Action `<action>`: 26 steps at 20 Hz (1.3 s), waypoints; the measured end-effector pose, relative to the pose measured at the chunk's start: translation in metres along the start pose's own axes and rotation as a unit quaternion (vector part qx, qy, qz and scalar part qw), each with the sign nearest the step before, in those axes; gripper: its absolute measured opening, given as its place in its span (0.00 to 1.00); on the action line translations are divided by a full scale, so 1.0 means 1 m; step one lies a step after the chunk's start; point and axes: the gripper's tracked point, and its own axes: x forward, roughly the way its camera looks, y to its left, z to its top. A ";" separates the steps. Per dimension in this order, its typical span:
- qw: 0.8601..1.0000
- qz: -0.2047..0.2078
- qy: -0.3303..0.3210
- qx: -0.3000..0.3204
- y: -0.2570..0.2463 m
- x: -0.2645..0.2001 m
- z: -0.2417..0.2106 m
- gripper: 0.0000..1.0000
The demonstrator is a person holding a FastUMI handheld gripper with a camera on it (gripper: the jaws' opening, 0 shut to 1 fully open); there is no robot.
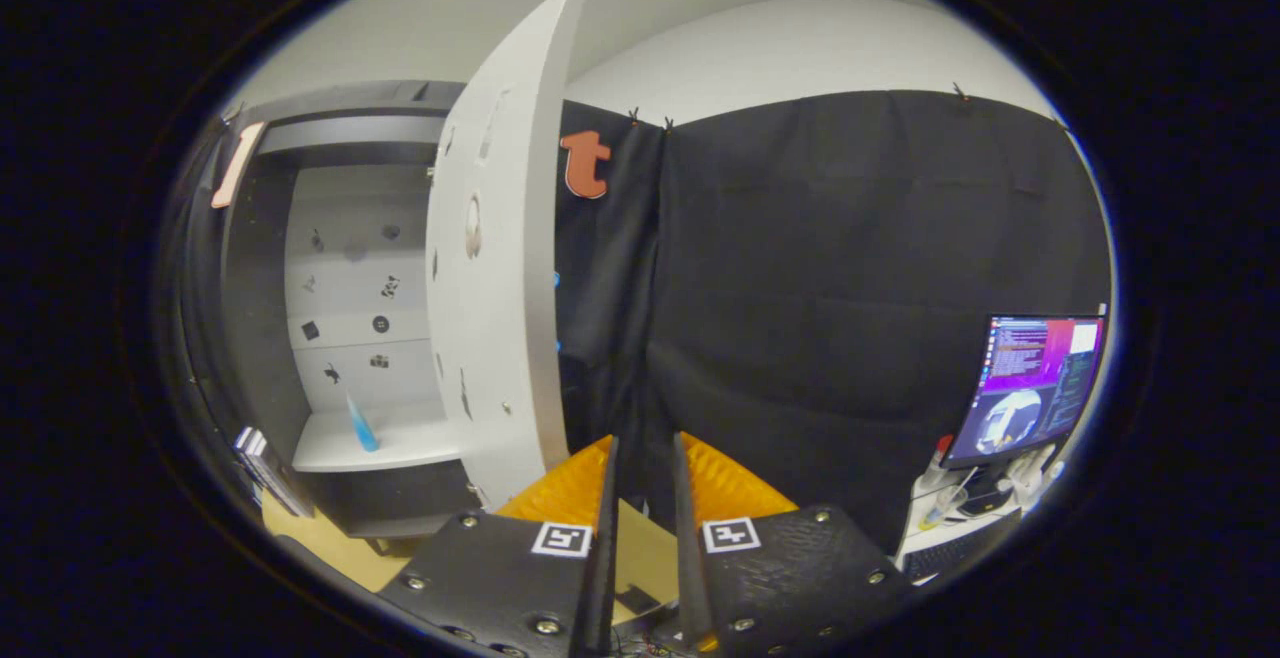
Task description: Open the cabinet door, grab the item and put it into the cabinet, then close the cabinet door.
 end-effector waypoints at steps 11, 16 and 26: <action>0.999 0.036 0.002 -0.005 0.019 0.020 -0.002 0.33; 0.997 0.079 0.003 -0.011 0.031 0.013 -0.004 0.32; 0.978 0.210 0.019 -0.003 0.091 -0.022 -0.009 0.32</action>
